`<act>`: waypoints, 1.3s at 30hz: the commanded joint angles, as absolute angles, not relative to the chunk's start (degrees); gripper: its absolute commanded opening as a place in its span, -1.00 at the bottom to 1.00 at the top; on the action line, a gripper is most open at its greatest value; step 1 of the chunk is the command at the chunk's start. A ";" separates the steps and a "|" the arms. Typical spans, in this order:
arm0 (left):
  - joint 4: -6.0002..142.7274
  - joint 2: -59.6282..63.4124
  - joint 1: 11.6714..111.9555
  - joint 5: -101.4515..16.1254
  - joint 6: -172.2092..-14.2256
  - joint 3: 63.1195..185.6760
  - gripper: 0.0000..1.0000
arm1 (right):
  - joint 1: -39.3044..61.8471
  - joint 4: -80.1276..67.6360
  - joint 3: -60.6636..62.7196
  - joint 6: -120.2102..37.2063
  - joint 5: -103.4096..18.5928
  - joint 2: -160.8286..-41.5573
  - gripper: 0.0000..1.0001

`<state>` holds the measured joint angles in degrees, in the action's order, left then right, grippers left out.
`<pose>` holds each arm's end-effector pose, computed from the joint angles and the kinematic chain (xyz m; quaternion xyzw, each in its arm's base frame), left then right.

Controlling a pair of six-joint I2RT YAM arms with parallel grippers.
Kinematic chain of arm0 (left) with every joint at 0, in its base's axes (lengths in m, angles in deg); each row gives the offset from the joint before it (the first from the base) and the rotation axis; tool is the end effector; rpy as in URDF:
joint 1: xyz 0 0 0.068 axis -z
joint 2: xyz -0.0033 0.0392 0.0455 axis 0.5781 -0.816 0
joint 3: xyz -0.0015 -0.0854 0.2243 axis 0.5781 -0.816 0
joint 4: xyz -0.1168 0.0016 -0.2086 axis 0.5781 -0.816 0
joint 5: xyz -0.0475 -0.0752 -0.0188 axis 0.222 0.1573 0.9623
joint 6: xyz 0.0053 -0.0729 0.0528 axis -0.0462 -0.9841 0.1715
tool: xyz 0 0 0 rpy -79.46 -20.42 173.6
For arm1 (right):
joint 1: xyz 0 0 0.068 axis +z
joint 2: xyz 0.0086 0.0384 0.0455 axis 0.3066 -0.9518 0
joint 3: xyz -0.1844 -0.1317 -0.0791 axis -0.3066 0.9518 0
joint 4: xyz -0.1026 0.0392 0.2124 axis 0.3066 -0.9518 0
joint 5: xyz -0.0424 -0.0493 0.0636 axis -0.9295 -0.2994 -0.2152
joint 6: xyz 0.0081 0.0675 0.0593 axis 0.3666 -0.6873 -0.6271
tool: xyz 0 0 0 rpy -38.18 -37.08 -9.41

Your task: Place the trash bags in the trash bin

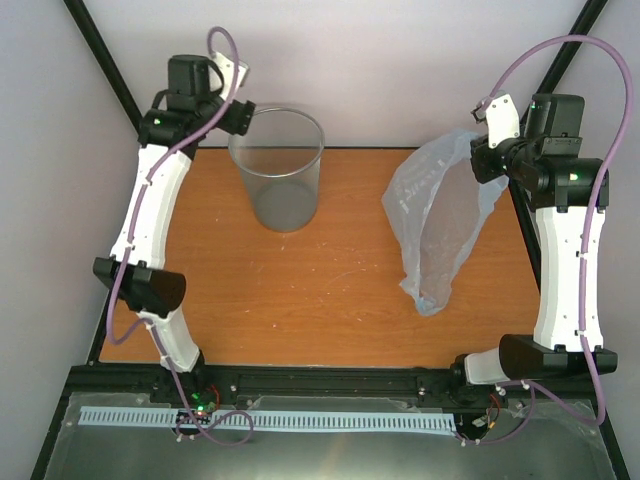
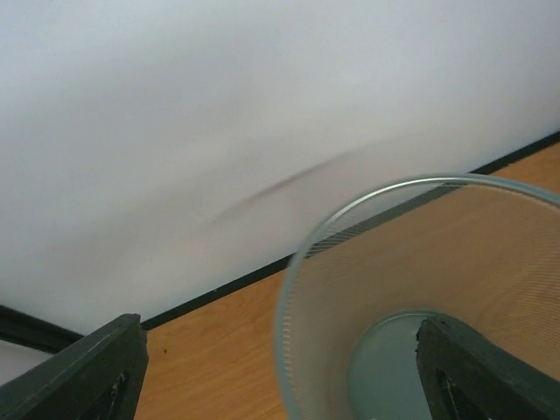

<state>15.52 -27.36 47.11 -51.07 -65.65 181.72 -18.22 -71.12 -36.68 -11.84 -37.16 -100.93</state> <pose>0.3842 -0.0800 0.4156 0.2028 0.8230 0.0205 0.5302 0.2655 0.0162 0.4269 -0.2228 0.8458 0.0011 0.4847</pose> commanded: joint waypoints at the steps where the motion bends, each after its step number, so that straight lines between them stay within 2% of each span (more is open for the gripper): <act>1: 9.51 -31.24 43.51 -43.28 -69.71 187.37 0.75 | -18.54 -69.81 -36.23 -12.79 -36.28 -99.73 -0.94; 5: 13.12 -31.39 42.32 -43.59 -68.69 184.25 0.81 | -18.54 -69.94 -35.20 -12.46 -35.99 -99.10 -0.95; 12: 7.39 -39.83 37.84 -37.47 -71.13 192.63 0.85 | -18.56 -69.29 -36.35 -12.54 -36.62 -98.25 -0.95; 17: 7.06 -40.21 37.64 -32.61 -70.02 190.69 0.85 | -18.56 -68.70 -41.46 -12.97 -37.39 -98.57 -0.94; 30: 6.03 -42.08 37.63 -30.67 -70.05 187.99 0.86 | -18.56 -66.80 -46.25 -14.27 -35.73 -99.22 -0.95; 39: 7.66 -45.10 37.49 -31.14 -70.02 191.32 0.84 | -18.55 -65.51 -49.89 -15.76 -34.72 -99.31 -0.94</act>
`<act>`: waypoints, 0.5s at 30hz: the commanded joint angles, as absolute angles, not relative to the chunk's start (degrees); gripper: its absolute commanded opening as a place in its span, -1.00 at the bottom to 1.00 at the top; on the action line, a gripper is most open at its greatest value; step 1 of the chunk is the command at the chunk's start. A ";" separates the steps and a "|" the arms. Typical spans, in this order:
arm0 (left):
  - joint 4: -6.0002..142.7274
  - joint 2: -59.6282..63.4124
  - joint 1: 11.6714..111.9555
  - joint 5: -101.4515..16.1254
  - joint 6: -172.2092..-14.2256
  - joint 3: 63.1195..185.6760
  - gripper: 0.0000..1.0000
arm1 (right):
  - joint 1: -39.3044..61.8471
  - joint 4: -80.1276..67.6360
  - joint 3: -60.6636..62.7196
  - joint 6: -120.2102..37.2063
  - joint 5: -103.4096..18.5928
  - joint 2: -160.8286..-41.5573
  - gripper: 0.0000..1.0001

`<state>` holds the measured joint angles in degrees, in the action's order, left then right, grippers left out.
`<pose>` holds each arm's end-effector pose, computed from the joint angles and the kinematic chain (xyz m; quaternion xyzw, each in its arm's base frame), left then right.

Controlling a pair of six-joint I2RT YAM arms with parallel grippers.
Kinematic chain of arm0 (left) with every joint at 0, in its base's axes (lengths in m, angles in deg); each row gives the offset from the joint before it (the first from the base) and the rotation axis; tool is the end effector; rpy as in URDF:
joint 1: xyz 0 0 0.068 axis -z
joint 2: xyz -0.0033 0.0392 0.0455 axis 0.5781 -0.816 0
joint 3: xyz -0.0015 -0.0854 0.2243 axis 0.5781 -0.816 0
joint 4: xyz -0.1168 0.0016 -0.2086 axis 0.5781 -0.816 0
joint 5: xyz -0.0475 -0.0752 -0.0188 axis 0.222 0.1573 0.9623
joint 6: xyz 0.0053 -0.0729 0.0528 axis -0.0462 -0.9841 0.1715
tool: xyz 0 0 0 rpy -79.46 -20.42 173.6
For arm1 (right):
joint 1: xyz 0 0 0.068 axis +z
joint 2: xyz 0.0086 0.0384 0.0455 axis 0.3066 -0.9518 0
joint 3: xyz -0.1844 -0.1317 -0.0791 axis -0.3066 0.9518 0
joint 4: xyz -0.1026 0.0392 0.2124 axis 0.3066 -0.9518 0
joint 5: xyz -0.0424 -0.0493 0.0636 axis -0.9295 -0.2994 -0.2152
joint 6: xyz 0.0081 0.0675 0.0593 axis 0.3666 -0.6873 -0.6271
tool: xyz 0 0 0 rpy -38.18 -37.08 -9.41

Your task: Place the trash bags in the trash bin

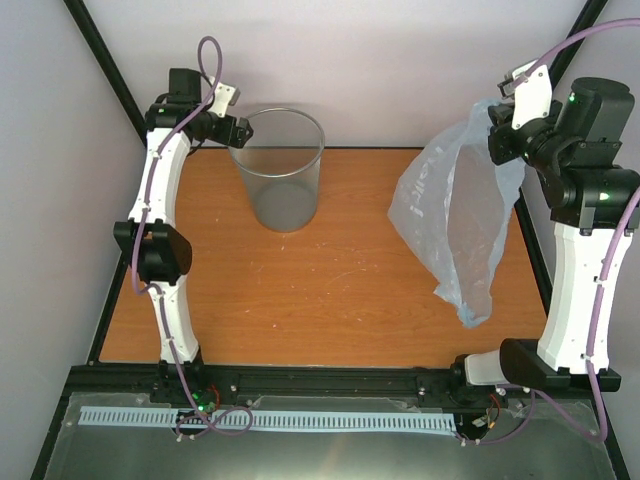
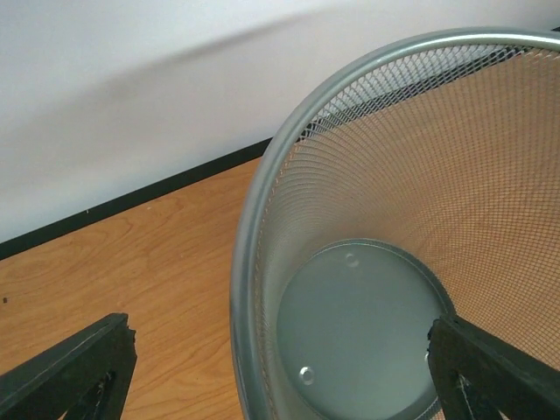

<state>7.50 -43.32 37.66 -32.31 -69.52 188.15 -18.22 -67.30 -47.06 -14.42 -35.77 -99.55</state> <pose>0.4420 -0.0439 0.3241 0.1775 0.8913 -0.1148 0.4012 0.2395 0.0183 0.4914 -0.2107 0.7748 -0.0067 0.5961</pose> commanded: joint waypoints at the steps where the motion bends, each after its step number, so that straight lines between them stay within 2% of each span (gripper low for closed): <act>1: 7.68 -45.50 37.49 -30.50 -69.60 191.51 0.83 | -18.56 -65.34 -50.24 -15.59 -34.21 -99.30 -0.94; 7: 8.75 -46.50 37.51 -27.22 -66.19 191.01 0.75 | -18.56 -62.20 -53.13 -15.46 -31.51 -100.26 -0.95; 15: 8.71 -45.82 37.62 -15.57 -64.97 189.49 0.56 | -18.56 -57.97 -60.50 -18.17 -29.91 -103.61 -0.94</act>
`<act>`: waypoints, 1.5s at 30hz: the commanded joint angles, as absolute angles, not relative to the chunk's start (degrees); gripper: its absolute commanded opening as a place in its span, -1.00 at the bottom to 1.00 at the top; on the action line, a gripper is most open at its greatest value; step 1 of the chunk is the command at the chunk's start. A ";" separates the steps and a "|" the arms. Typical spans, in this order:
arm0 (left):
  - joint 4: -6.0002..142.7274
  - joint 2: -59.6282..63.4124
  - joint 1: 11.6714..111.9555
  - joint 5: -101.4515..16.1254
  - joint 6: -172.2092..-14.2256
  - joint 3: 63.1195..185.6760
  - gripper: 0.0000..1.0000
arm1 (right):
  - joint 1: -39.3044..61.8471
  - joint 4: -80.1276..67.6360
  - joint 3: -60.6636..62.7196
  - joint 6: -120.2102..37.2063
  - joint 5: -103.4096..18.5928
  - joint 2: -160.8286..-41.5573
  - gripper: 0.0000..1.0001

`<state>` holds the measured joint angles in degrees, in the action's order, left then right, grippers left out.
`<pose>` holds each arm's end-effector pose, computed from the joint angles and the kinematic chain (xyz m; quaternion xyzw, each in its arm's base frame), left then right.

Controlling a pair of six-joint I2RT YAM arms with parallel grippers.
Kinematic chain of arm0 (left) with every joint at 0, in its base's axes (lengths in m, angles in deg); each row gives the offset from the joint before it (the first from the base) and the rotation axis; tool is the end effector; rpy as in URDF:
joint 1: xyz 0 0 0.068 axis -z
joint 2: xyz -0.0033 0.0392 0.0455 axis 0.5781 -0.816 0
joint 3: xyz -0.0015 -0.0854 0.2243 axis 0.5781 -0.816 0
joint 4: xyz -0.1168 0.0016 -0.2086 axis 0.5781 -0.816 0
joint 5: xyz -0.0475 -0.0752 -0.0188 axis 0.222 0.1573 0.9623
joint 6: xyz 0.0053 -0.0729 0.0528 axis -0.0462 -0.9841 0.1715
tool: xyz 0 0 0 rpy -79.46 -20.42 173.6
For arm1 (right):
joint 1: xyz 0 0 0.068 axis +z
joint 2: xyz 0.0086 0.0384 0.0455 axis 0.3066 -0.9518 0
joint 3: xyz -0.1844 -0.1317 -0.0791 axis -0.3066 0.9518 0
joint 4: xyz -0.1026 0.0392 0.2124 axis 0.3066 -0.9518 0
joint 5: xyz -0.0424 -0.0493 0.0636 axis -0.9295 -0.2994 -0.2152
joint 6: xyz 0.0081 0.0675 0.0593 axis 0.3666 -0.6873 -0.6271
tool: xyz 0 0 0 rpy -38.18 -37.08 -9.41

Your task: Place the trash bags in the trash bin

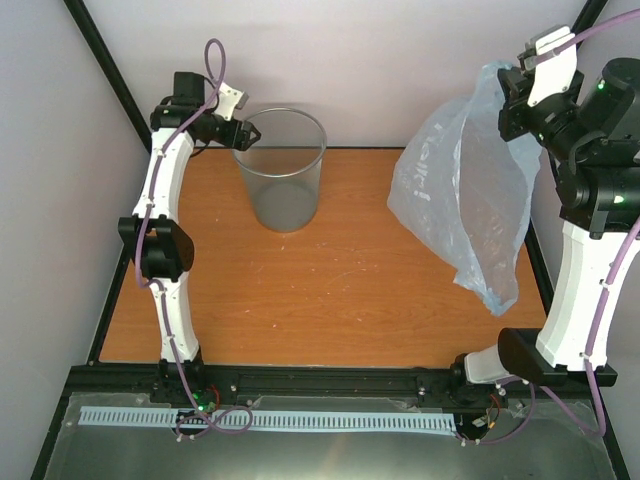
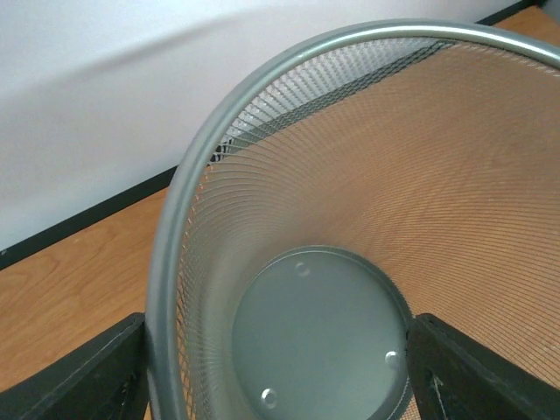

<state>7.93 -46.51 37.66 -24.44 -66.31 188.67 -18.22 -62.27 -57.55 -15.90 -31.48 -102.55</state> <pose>0.4505 -0.0544 0.3068 0.2238 0.8776 -0.1693 0.3887 0.2294 0.0241 0.5395 -0.2241 0.6999 0.0061 0.6782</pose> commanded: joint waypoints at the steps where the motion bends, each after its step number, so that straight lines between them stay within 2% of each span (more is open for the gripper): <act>1: 8.69 -45.63 37.74 -13.78 -65.25 188.94 0.53 | -18.56 -57.16 -61.32 -18.25 -29.66 -103.69 -0.95; 5: 7.76 -45.18 39.35 -9.50 -66.53 187.29 0.45 | -18.56 -52.70 -62.12 -18.66 -27.91 -102.91 -0.94; 13: 6.60 -41.99 47.23 -6.56 -66.44 181.78 0.42 | -18.56 -44.15 -63.17 -23.40 -21.95 -102.84 -0.94; 22: 5.85 -38.86 55.33 -6.31 -67.77 177.89 0.57 | -18.56 -38.88 -63.30 -29.53 -14.20 -102.98 -0.95; 28: 4.52 -37.25 55.00 -15.70 -67.01 179.72 0.69 | -18.56 -34.19 -67.15 -33.82 -13.71 -105.08 -0.94; 33: 4.10 -33.04 52.79 -16.97 -66.32 179.80 0.72 | -18.55 -29.19 -68.09 -35.48 -15.81 -105.84 -0.95; 37: 8.81 -26.76 52.72 -17.39 -63.93 176.26 0.71 | -18.47 -26.49 -68.25 -36.52 -17.08 -106.53 -0.95; 42: 15.52 -17.94 53.46 -11.63 -58.91 170.38 0.66 | -18.11 -26.43 -68.42 -36.09 -17.56 -108.34 -0.94; 45: 15.24 -15.15 56.32 -8.60 -54.19 168.76 0.52 | -17.19 -27.50 -68.44 -33.77 -20.00 -109.94 -0.94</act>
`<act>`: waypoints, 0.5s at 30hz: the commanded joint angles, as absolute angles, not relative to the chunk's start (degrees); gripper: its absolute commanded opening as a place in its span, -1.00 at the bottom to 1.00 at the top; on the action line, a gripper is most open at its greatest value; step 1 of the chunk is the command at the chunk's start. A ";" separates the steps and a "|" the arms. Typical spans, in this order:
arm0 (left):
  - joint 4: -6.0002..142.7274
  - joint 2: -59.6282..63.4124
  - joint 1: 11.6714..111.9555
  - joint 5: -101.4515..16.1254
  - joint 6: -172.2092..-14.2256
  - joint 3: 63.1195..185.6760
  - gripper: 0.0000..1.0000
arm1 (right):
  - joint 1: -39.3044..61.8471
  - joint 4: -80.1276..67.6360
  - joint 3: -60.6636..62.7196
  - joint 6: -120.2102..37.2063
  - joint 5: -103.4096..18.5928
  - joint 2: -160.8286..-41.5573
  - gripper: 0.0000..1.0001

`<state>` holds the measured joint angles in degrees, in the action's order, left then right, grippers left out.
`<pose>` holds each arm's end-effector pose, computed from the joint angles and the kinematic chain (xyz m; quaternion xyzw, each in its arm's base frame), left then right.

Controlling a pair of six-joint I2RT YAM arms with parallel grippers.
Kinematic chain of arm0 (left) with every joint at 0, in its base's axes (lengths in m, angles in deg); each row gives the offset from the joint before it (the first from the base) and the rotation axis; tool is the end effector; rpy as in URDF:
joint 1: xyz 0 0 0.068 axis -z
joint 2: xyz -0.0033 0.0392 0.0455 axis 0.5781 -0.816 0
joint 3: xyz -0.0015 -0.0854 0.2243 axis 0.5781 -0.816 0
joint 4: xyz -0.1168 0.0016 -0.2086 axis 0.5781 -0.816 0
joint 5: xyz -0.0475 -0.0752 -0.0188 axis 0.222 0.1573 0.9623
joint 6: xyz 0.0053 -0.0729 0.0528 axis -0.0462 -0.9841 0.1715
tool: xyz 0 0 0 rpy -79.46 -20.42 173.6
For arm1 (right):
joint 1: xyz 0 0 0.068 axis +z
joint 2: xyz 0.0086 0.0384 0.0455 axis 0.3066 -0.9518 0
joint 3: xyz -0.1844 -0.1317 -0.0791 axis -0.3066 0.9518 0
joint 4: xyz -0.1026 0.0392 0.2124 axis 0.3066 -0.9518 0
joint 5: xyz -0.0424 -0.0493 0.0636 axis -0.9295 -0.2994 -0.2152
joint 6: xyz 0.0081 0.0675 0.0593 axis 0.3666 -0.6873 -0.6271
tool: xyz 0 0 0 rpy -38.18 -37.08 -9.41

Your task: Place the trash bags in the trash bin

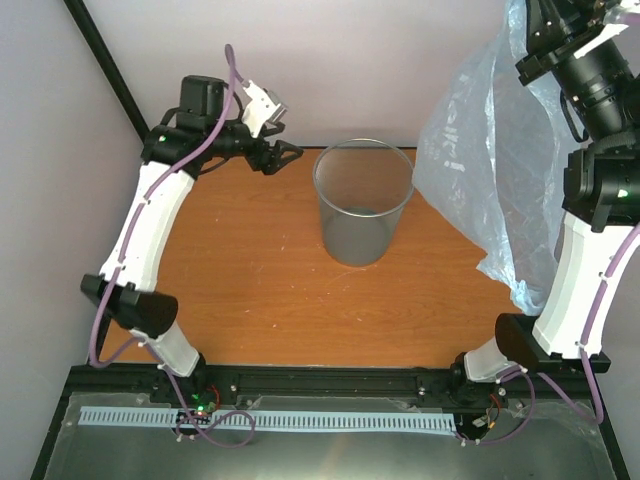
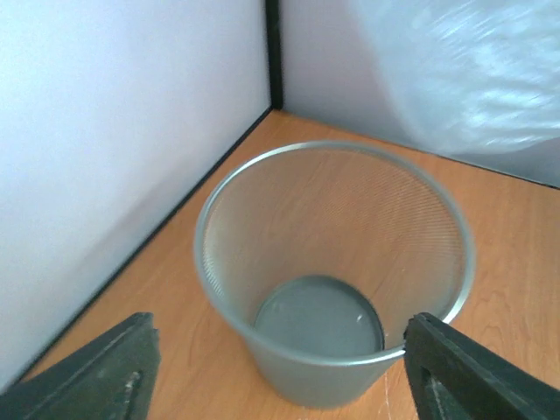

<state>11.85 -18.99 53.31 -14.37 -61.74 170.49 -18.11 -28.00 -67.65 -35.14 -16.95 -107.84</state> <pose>0.3129 -0.1521 0.4059 0.4130 0.7381 -0.2672 0.4617 0.1997 0.0430 0.6404 -0.2490 0.4498 0.1347 0.8470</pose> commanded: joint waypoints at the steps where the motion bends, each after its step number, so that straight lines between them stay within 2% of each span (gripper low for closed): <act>1: 14.29 -14.63 57.37 -7.51 -52.77 168.65 0.49 | -16.38 -28.06 -68.45 -32.27 -22.01 -110.39 -0.94; 7: 11.28 -13.85 64.72 -2.40 -48.75 168.56 0.42 | -9.18 -29.54 -68.44 -20.58 -36.40 -113.40 -0.94; 15: 12.39 -14.82 76.54 -0.69 -49.33 170.76 0.32 | -2.26 -25.95 -68.61 -12.54 -44.53 -115.53 -0.95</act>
